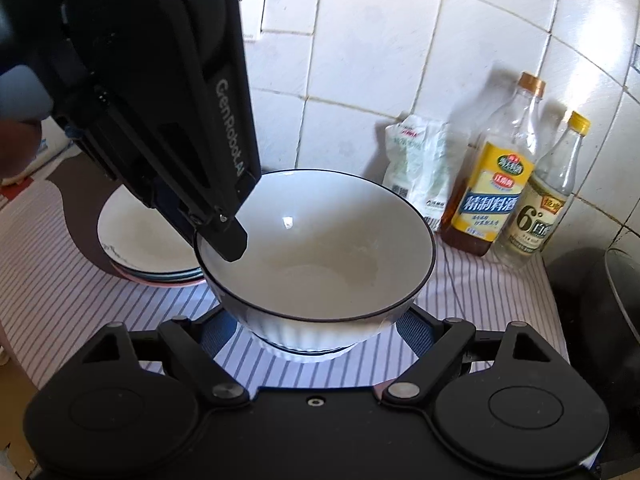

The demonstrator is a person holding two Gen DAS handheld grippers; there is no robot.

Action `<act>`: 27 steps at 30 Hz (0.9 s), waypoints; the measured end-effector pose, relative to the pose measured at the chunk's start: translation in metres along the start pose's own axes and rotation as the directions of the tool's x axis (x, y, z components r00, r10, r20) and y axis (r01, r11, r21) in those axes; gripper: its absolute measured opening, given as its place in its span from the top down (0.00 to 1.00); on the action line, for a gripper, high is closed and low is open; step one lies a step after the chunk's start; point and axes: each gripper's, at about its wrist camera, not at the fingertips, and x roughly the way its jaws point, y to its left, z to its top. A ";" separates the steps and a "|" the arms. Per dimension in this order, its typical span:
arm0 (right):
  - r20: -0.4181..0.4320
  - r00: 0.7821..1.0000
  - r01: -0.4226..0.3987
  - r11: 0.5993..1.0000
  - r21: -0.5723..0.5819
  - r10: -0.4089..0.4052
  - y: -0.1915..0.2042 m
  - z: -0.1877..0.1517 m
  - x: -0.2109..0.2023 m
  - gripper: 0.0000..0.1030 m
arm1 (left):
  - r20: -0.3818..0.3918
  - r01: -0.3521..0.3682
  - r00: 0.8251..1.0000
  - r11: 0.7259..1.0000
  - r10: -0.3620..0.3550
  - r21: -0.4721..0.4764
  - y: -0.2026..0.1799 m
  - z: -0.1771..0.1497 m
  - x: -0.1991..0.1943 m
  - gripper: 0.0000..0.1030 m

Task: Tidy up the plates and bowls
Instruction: 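Lift the bowl and carry it toward the bowl stack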

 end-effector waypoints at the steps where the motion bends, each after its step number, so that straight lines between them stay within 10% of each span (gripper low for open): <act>1: -0.007 1.000 0.000 1.000 -0.006 0.000 0.001 0.001 0.003 0.13 | -0.002 -0.001 1.000 1.000 0.001 0.001 0.002 0.000 0.002 0.91; 27: -0.194 0.972 0.110 0.986 -0.124 -0.133 0.014 0.030 0.041 0.13 | -0.102 0.085 0.990 0.991 -0.096 -0.102 0.028 0.038 0.051 0.89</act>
